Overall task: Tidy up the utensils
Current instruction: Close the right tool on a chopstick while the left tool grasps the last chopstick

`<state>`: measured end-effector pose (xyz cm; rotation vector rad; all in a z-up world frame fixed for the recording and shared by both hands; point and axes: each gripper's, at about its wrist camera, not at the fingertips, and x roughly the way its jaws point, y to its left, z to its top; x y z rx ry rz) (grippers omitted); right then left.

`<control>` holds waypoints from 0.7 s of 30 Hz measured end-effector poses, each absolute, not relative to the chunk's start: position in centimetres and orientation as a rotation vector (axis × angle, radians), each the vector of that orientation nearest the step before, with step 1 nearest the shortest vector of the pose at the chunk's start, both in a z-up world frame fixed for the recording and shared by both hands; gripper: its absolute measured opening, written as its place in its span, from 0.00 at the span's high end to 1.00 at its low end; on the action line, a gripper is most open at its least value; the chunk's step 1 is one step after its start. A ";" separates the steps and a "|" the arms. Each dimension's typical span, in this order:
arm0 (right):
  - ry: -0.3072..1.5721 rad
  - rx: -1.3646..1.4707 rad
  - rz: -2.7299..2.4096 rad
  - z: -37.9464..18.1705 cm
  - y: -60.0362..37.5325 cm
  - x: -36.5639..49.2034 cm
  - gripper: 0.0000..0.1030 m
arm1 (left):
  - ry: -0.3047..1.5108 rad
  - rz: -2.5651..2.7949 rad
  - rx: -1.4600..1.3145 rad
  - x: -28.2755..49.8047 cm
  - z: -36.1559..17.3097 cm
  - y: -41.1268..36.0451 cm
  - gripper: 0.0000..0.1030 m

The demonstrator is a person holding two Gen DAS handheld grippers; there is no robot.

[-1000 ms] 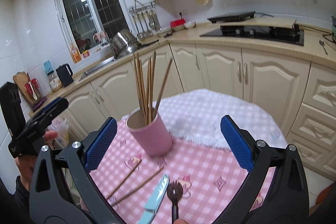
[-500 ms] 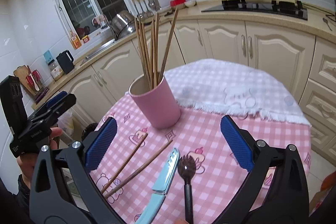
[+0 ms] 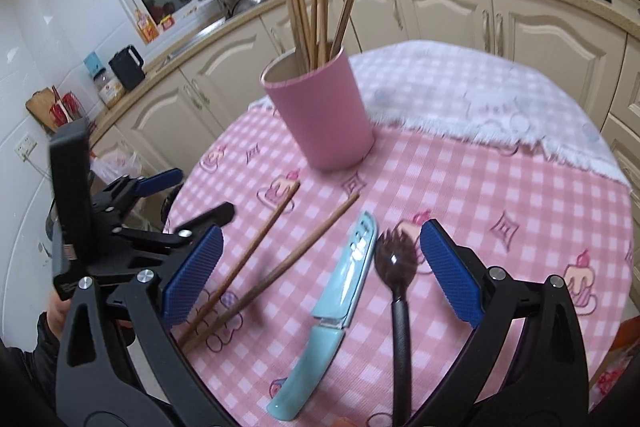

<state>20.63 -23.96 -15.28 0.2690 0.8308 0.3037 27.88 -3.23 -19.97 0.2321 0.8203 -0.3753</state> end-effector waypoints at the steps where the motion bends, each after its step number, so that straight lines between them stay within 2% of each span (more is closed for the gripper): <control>1: 0.836 0.267 0.304 -15.4 -23.9 20.6 0.06 | 0.839 -0.377 0.238 28.0 -20.5 -3.3 0.04; 8: 0.872 0.278 0.297 -16.2 -23.9 20.9 0.06 | 0.926 -0.409 0.283 28.9 -22.8 -4.1 0.05; 10: 0.880 0.285 0.294 -16.3 -23.8 21.0 0.06 | 0.937 -0.423 0.307 29.0 -23.3 -4.5 0.11; 11: 0.887 0.293 0.294 -16.3 -23.8 21.0 0.06 | 0.945 -0.433 0.324 29.0 -23.7 -4.7 0.20; 15: 0.920 0.326 0.287 -16.7 -23.0 21.4 0.06 | 0.943 -0.502 0.310 29.2 -23.6 -4.5 0.38; 16: 0.929 0.331 0.283 -16.9 -22.7 21.5 0.08 | 0.937 -0.508 0.324 29.4 -23.6 -4.4 0.39; 17: 0.942 0.339 0.285 -17.1 -22.1 21.7 0.16 | 0.937 -0.514 0.327 29.5 -23.6 -4.4 0.41; 18: 0.959 0.344 0.286 -17.4 -21.5 22.0 0.19 | 0.938 -0.523 0.327 29.7 -23.5 -4.2 0.44; 20: 0.989 0.344 0.262 -17.8 -20.5 22.6 0.35 | 0.933 -0.536 0.333 30.1 -23.5 -3.7 0.49; 21: 1.009 0.338 0.245 -18.2 -19.9 23.0 0.39 | 0.931 -0.538 0.334 30.3 -23.5 -3.4 0.49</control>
